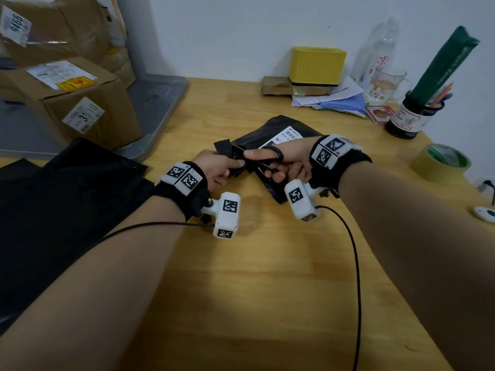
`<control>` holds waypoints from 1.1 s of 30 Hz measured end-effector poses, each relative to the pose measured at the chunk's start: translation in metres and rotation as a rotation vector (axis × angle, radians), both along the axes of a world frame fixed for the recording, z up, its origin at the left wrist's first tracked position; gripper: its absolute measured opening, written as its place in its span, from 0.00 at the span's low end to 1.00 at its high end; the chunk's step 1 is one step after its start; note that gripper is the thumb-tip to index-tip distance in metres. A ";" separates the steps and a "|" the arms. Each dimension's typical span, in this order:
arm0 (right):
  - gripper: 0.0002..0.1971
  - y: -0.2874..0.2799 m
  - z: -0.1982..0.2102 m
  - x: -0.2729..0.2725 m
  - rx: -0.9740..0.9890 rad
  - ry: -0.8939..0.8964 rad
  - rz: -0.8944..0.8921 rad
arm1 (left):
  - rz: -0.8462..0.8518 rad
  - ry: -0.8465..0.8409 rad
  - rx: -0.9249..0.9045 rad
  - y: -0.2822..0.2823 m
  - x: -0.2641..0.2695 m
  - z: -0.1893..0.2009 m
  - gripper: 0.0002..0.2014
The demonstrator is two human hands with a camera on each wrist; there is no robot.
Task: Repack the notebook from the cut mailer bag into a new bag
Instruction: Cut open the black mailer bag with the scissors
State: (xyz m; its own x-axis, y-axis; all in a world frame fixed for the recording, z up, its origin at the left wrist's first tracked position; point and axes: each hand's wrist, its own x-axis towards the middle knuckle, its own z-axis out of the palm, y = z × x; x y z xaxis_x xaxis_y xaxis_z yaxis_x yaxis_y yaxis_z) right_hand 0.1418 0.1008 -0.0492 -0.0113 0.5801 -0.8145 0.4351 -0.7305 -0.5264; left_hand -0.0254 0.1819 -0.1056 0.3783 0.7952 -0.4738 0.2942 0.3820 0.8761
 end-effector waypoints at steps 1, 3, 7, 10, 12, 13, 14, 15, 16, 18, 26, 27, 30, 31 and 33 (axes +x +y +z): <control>0.31 -0.001 -0.001 0.001 0.014 0.005 -0.008 | 0.004 -0.002 0.000 0.001 0.000 -0.001 0.10; 0.31 -0.004 -0.002 0.002 0.038 -0.007 -0.004 | 0.011 -0.006 0.000 0.002 -0.002 -0.003 0.13; 0.32 -0.002 -0.001 0.001 0.050 -0.045 0.027 | 0.010 -0.036 0.006 -0.001 -0.006 -0.004 0.15; 0.34 -0.001 0.003 -0.003 0.047 -0.036 0.024 | 0.007 -0.074 0.053 -0.003 -0.008 -0.007 0.16; 0.37 -0.001 0.006 -0.006 0.059 -0.018 0.025 | 0.020 -0.077 0.121 -0.007 -0.009 -0.009 0.16; 0.39 0.000 0.007 -0.009 0.063 -0.008 0.025 | 0.035 -0.083 0.156 -0.008 -0.009 -0.011 0.16; 0.40 0.001 0.009 -0.011 0.062 -0.002 0.025 | 0.048 -0.094 0.180 -0.009 -0.010 -0.012 0.16; 0.41 0.003 0.009 -0.014 0.060 -0.002 0.027 | 0.058 -0.105 0.190 -0.009 -0.010 -0.013 0.16; 0.41 0.004 0.009 -0.016 0.058 -0.008 0.026 | 0.060 -0.112 0.184 -0.008 -0.011 -0.013 0.16; 0.38 0.005 0.006 -0.017 0.053 -0.006 0.003 | 0.046 -0.119 0.134 -0.004 -0.013 -0.013 0.15; 0.32 0.003 -0.004 -0.008 0.084 0.040 -0.041 | -0.026 -0.220 -0.091 0.001 -0.021 -0.005 0.07; 0.33 0.002 -0.003 -0.008 0.086 0.048 -0.040 | -0.041 -0.245 -0.119 0.001 -0.022 -0.004 0.07; 0.38 0.005 0.002 -0.015 0.085 0.048 0.002 | -0.067 -0.277 -0.145 -0.001 -0.025 -0.003 0.07; 0.38 0.007 0.003 -0.017 0.083 0.038 0.012 | -0.063 -0.279 -0.144 -0.002 -0.025 -0.002 0.07; 0.35 0.010 -0.001 -0.017 0.083 0.026 -0.015 | -0.054 -0.286 -0.146 -0.003 -0.025 -0.001 0.07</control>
State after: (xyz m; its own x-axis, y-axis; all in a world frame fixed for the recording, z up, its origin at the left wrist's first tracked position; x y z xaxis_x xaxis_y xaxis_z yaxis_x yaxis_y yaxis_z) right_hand 0.1251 0.1111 -0.0500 -0.0223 0.6458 -0.7632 0.4097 -0.6904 -0.5962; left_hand -0.0507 0.1792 -0.1063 0.5523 0.7020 -0.4497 0.0669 0.5004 0.8632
